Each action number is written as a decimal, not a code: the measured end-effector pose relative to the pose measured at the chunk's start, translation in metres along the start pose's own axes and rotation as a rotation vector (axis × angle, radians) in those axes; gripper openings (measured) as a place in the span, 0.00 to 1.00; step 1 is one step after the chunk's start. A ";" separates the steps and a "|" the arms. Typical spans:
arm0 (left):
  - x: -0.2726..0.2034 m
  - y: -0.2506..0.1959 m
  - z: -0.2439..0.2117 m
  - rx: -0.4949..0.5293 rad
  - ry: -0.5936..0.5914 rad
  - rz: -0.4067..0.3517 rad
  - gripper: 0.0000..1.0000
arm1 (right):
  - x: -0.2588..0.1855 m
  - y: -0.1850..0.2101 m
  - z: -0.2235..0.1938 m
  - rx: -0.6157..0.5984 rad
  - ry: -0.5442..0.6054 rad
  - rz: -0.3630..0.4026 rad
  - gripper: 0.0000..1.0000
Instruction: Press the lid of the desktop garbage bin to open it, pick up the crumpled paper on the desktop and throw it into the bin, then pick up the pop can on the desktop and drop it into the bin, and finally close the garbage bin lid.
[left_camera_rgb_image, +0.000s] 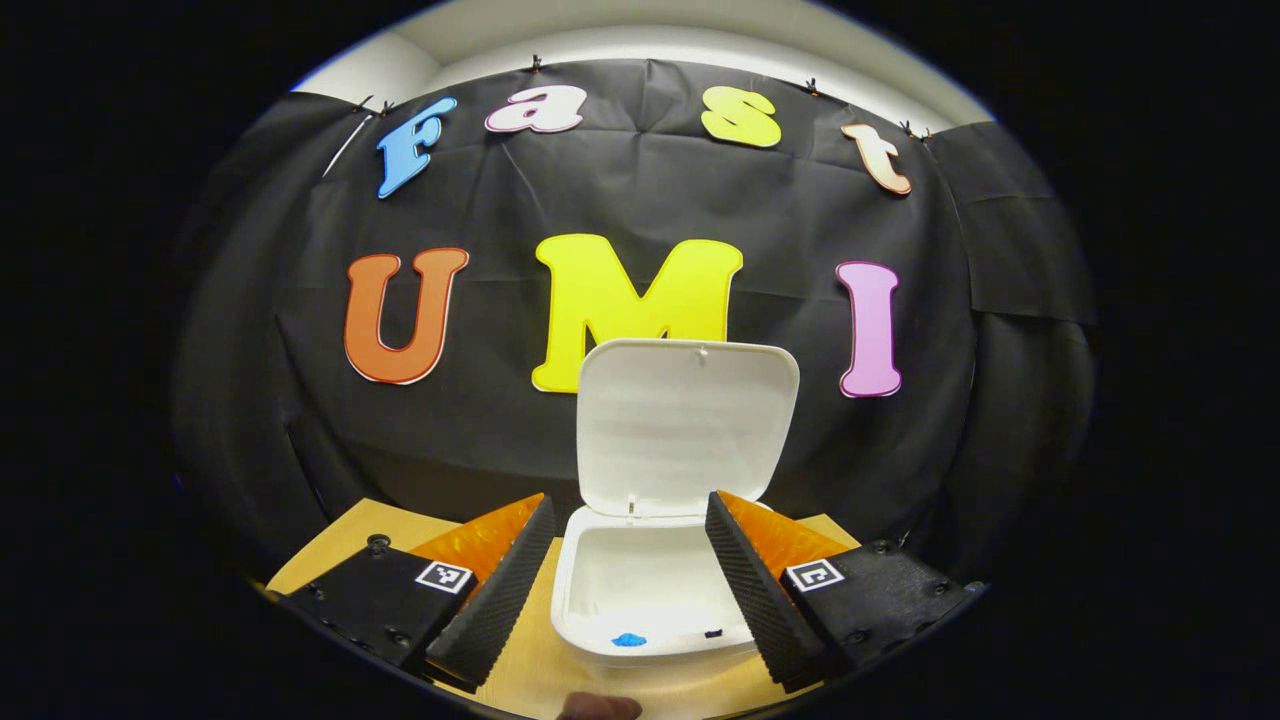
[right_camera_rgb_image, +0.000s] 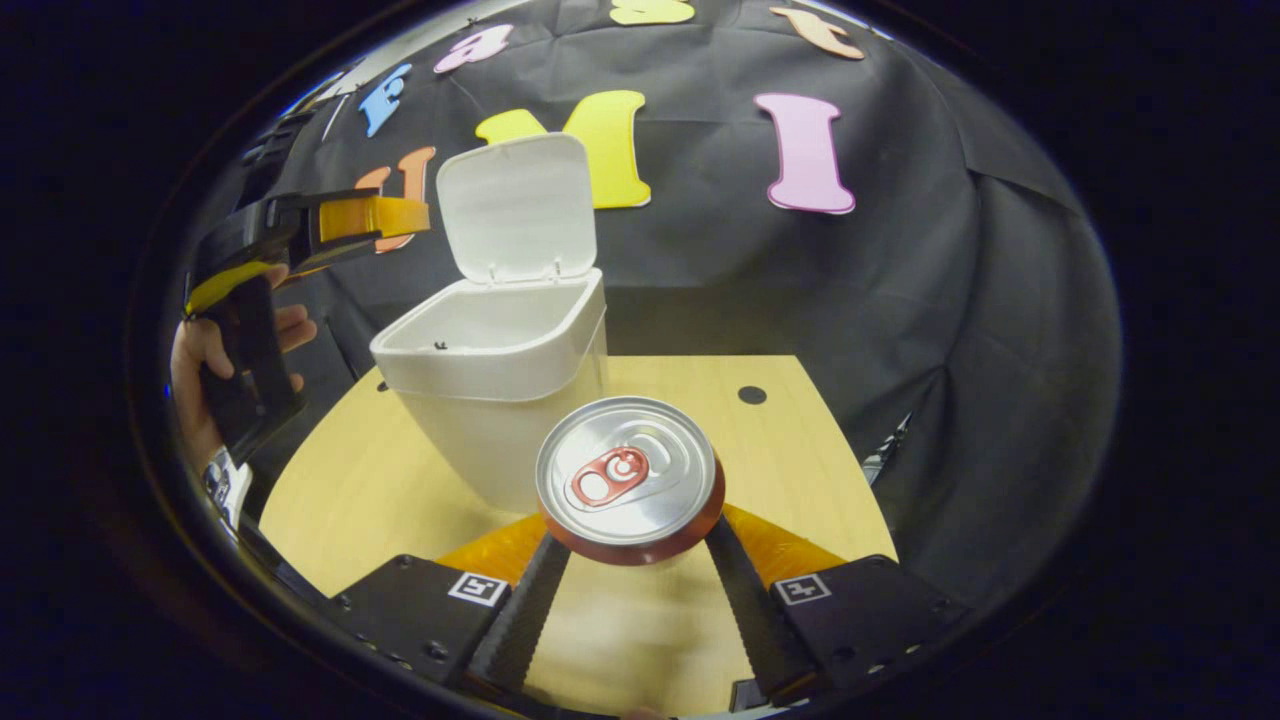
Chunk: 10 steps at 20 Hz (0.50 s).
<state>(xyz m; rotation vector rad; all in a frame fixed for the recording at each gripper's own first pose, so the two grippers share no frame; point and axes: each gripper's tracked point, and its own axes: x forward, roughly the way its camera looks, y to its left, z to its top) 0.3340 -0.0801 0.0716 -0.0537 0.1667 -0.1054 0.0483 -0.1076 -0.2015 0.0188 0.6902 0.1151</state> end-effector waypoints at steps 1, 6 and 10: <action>-0.005 0.002 0.001 -0.005 0.000 0.004 0.98 | -0.002 0.001 0.001 -0.009 -0.002 -0.003 0.81; -0.035 0.019 0.005 -0.021 -0.018 0.034 0.98 | -0.019 0.012 0.021 -0.037 -0.031 0.018 0.81; -0.060 0.035 -0.003 0.024 -0.008 0.061 0.98 | -0.031 0.027 0.047 -0.066 -0.059 0.054 0.81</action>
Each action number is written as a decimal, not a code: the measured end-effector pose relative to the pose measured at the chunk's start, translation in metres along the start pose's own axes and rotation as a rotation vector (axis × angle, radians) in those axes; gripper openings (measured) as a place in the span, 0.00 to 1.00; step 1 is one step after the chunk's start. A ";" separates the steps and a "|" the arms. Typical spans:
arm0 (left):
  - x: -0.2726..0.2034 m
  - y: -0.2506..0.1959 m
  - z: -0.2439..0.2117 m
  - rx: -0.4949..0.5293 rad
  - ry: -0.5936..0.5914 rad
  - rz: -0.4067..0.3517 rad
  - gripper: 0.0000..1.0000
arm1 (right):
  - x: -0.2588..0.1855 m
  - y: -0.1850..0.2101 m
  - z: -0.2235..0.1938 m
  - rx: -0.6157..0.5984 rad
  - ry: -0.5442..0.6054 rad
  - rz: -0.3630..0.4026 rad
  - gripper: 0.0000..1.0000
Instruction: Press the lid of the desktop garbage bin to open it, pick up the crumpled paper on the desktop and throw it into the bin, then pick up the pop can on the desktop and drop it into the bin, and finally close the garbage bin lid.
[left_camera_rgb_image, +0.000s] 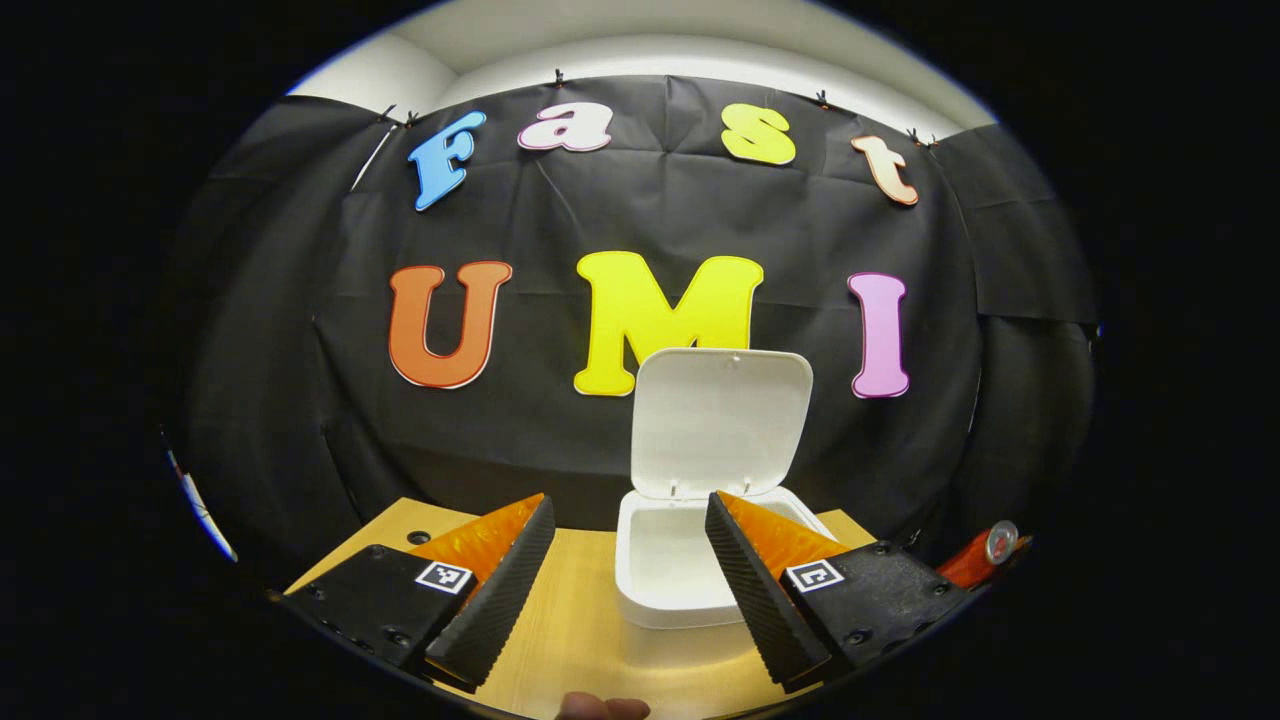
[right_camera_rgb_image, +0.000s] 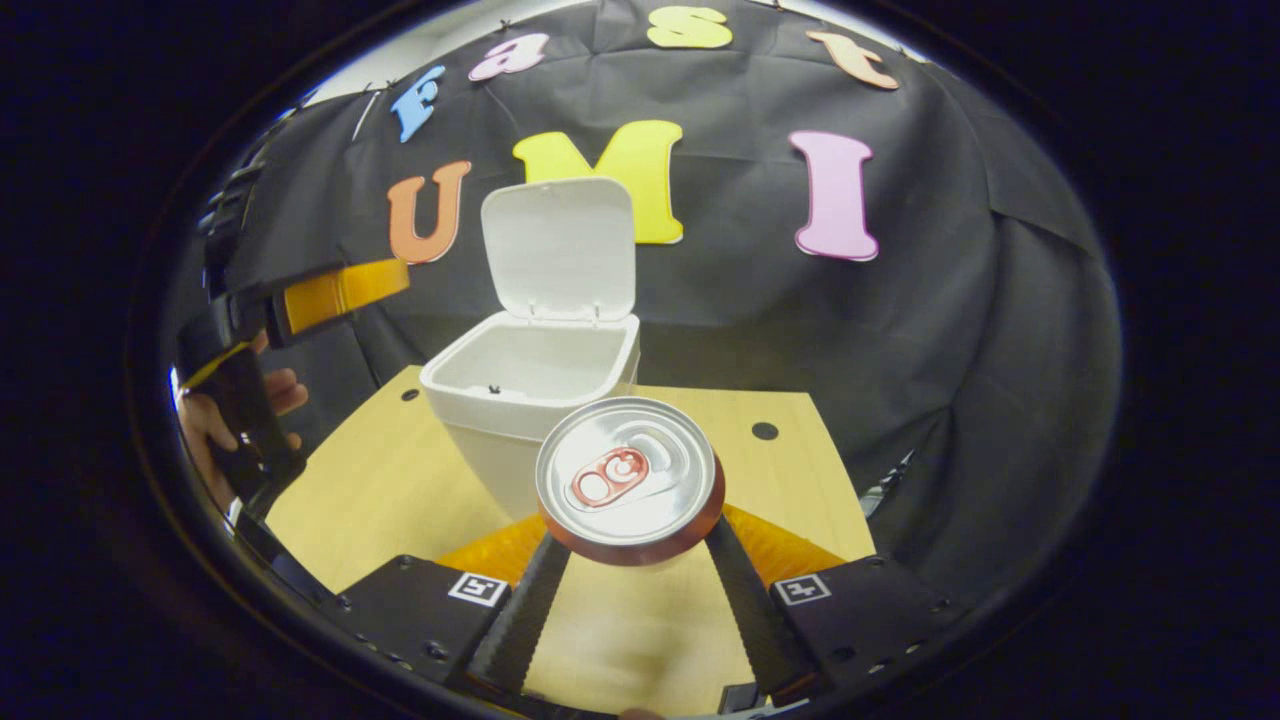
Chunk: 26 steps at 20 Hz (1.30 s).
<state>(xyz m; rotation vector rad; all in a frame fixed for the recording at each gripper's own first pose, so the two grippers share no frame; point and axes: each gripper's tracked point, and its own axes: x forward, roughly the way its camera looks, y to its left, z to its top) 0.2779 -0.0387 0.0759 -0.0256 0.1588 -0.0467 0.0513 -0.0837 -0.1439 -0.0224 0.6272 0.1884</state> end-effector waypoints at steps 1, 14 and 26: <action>-0.008 0.004 -0.004 0.005 0.009 0.008 0.98 | -0.001 0.004 0.007 -0.005 -0.003 0.011 0.81; -0.084 0.068 -0.006 -0.050 0.006 0.159 0.98 | 0.022 0.054 0.110 -0.071 -0.056 0.142 0.82; -0.107 0.098 -0.014 -0.040 0.032 0.263 0.98 | 0.111 0.080 0.127 -0.084 0.022 0.160 0.81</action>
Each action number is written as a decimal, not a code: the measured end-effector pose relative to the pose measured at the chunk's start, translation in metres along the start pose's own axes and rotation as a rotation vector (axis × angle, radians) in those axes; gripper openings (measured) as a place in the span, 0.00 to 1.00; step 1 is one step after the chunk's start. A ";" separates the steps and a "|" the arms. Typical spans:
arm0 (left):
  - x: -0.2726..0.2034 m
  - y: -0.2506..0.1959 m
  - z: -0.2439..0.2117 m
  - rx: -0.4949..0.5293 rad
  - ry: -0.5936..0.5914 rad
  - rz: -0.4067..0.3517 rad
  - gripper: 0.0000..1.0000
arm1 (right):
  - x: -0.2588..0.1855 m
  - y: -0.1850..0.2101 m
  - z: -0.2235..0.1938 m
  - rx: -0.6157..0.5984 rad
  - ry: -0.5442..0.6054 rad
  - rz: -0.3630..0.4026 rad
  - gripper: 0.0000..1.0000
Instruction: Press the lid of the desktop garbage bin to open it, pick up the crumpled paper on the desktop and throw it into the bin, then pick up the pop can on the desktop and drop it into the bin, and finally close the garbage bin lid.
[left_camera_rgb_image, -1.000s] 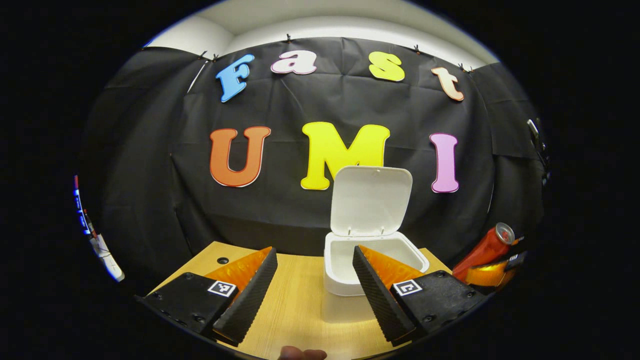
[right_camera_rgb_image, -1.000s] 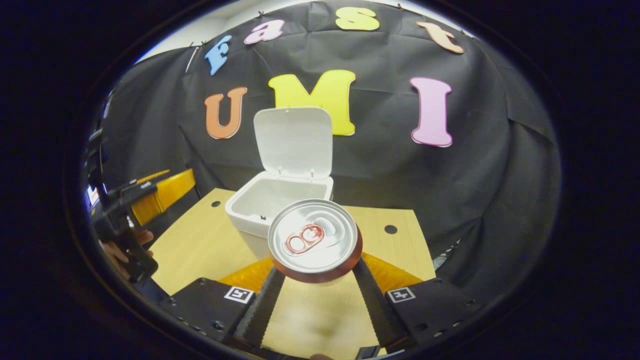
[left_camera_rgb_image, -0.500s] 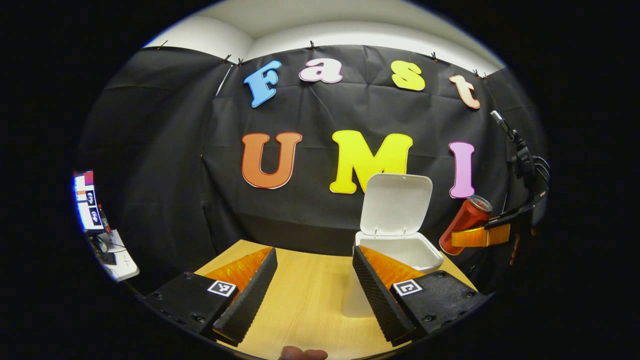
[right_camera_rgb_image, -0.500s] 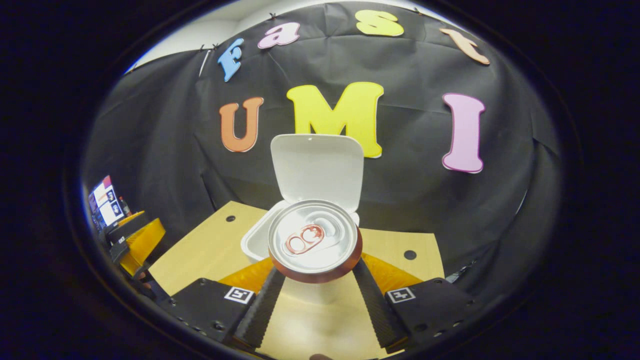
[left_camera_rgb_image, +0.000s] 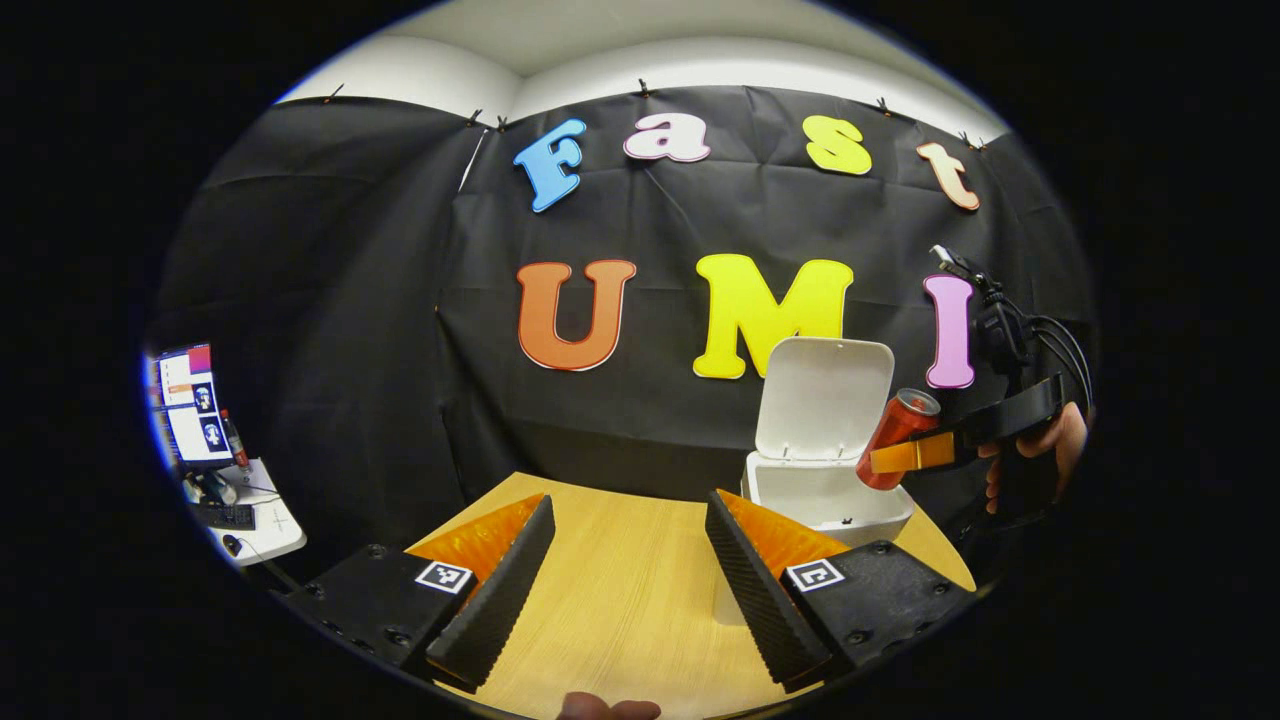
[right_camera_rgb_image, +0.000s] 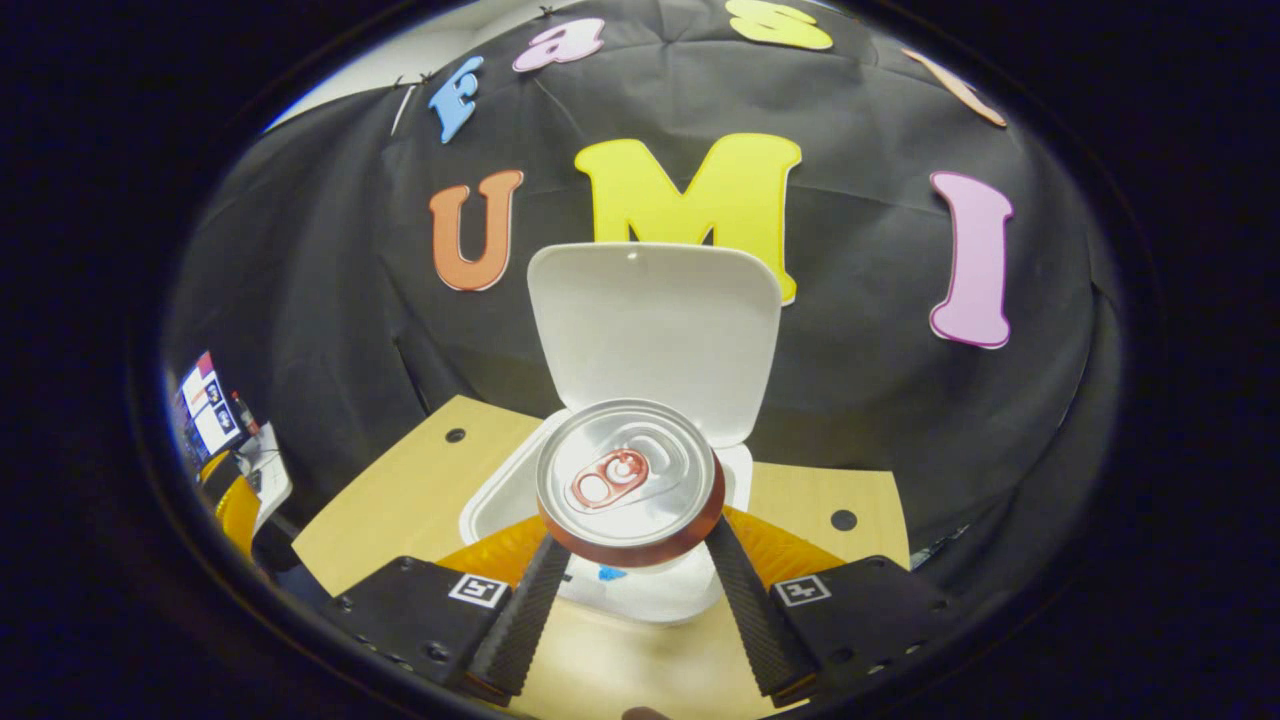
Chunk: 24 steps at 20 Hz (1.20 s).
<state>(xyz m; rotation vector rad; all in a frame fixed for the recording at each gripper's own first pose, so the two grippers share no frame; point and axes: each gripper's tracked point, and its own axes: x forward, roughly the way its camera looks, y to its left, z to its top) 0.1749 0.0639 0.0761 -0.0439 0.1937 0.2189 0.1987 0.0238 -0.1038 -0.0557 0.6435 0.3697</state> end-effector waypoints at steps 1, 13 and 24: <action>0.000 0.003 0.001 -0.003 0.000 0.010 0.98 | 0.006 -0.001 -0.002 -0.001 0.012 -0.002 0.81; 0.008 0.020 -0.002 -0.015 0.028 0.071 0.98 | 0.040 0.001 0.009 0.045 0.023 -0.015 0.86; 0.011 0.005 0.002 -0.020 0.021 0.006 0.98 | -0.001 -0.009 0.038 0.074 -0.109 -0.091 0.92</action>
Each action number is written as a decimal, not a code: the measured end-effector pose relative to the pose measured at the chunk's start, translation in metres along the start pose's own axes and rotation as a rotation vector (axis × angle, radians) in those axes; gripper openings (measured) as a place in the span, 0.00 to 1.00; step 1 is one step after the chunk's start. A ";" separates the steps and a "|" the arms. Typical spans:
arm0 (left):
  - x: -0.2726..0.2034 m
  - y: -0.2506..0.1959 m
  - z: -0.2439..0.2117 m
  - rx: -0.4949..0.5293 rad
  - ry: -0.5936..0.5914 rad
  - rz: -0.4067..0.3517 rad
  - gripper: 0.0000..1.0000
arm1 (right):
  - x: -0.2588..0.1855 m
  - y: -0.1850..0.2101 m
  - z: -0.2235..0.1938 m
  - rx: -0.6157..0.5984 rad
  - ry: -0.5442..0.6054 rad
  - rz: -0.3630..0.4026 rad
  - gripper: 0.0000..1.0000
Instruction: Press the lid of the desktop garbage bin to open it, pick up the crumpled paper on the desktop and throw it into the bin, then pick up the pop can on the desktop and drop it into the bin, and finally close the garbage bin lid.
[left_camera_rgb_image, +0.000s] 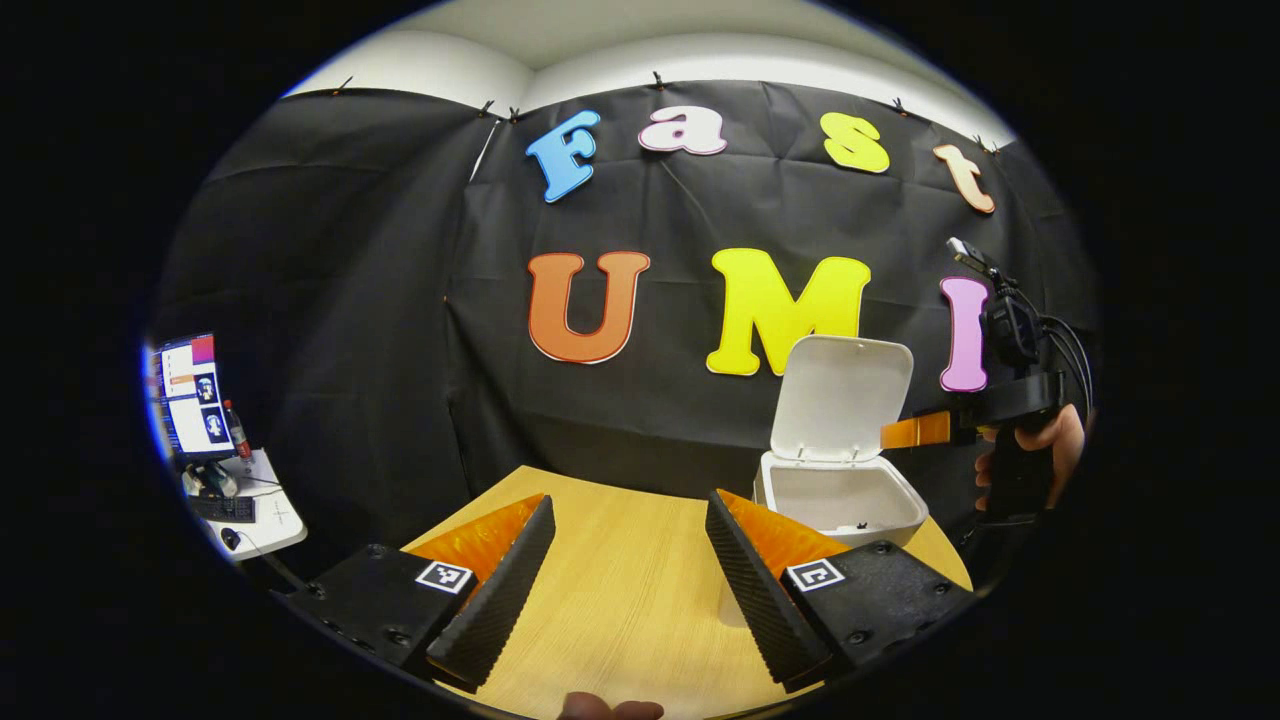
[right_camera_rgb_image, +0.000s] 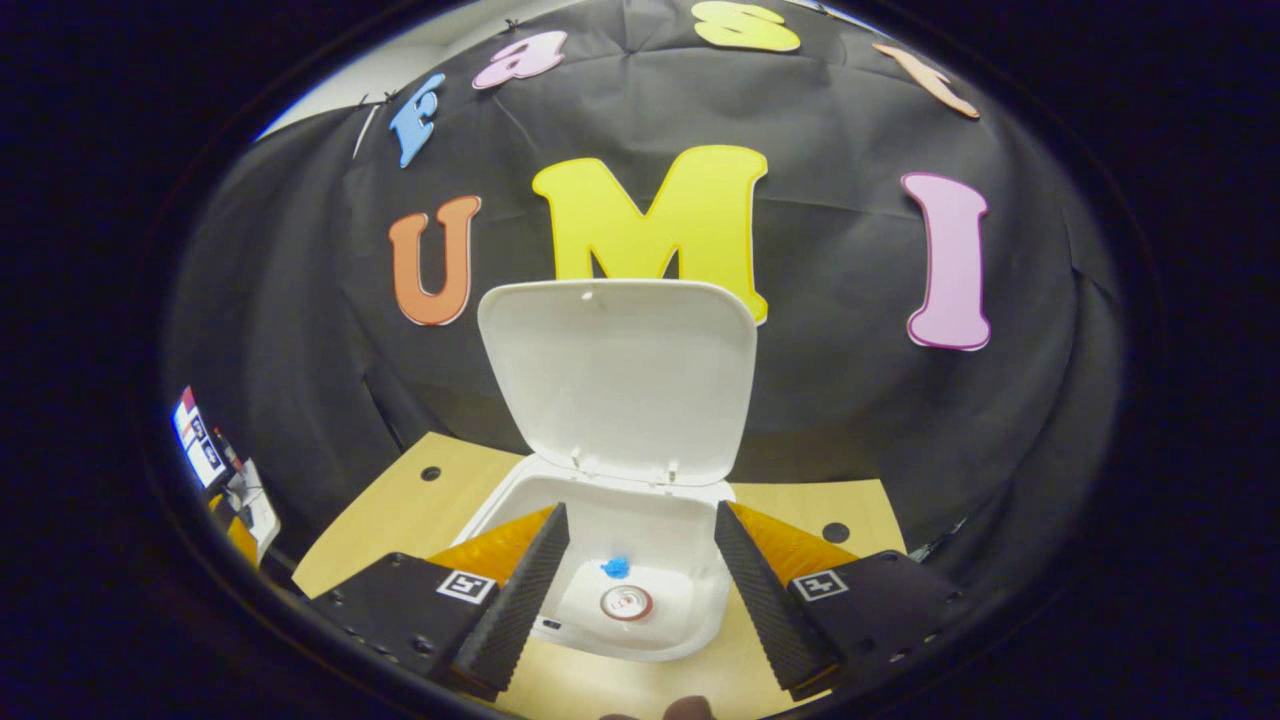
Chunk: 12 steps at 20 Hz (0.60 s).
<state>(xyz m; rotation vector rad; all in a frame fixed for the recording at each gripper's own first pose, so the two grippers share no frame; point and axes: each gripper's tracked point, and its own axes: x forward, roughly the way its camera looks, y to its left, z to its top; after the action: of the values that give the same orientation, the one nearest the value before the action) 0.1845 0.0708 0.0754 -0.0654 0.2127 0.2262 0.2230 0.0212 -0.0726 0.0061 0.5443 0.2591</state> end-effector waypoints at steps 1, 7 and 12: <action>0.000 -0.003 0.000 -0.001 0.000 -0.009 0.98 | -0.005 0.001 0.004 0.007 -0.011 -0.004 0.92; -0.002 -0.014 0.004 -0.003 -0.011 -0.071 0.98 | -0.035 0.003 0.038 0.039 -0.098 -0.036 0.90; -0.003 -0.023 0.008 -0.007 -0.025 -0.116 0.98 | -0.053 0.003 0.097 0.085 -0.206 -0.085 0.92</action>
<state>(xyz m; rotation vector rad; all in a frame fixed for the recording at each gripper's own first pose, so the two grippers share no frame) 0.1887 0.0482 0.0849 -0.0815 0.1826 0.1118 0.2282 0.0173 0.0373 0.0911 0.3496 0.1497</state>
